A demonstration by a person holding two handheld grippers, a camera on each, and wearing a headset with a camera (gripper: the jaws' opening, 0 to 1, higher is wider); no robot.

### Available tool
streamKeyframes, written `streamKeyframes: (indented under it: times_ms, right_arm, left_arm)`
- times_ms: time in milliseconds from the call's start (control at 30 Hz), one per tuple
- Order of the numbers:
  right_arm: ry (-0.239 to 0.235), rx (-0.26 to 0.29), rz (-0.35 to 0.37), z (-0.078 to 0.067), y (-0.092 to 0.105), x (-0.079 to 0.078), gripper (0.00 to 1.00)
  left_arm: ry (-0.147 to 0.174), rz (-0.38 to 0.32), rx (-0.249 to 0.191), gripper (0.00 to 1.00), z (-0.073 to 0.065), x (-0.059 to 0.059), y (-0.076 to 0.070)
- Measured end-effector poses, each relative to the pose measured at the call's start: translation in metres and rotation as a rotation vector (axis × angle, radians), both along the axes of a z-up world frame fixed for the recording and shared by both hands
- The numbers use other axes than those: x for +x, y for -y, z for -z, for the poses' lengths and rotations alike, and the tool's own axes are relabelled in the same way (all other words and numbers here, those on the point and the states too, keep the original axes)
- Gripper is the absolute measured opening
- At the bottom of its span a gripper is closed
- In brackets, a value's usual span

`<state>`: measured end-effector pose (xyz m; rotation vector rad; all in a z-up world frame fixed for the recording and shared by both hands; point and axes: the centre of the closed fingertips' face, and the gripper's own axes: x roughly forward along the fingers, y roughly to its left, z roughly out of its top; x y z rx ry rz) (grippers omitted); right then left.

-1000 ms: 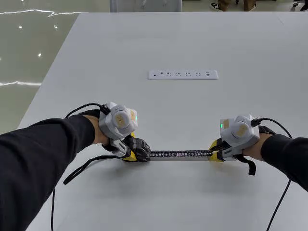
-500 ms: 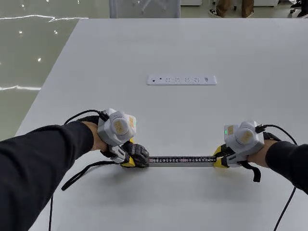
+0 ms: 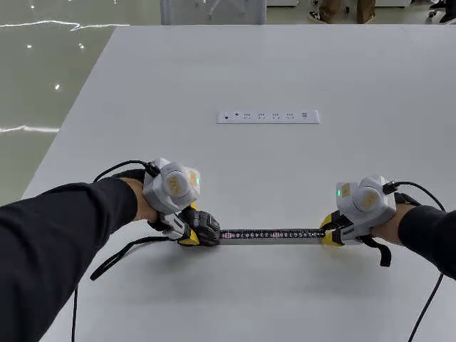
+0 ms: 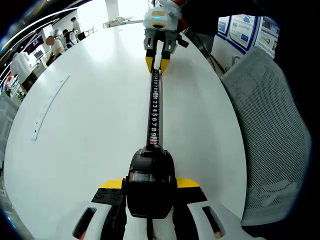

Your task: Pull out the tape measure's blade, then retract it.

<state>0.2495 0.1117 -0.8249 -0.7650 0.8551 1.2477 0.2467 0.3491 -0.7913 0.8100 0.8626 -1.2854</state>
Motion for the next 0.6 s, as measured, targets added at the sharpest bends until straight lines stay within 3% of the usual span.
streamKeyframes:
  times_ms: [600]
  right_arm:
    - [0.003,-0.007,0.011,-0.0018,0.0097,0.0005,0.10]
  left_arm:
    - [-0.001,-0.003,0.000,0.31,-0.0005,0.0002,0.0003]
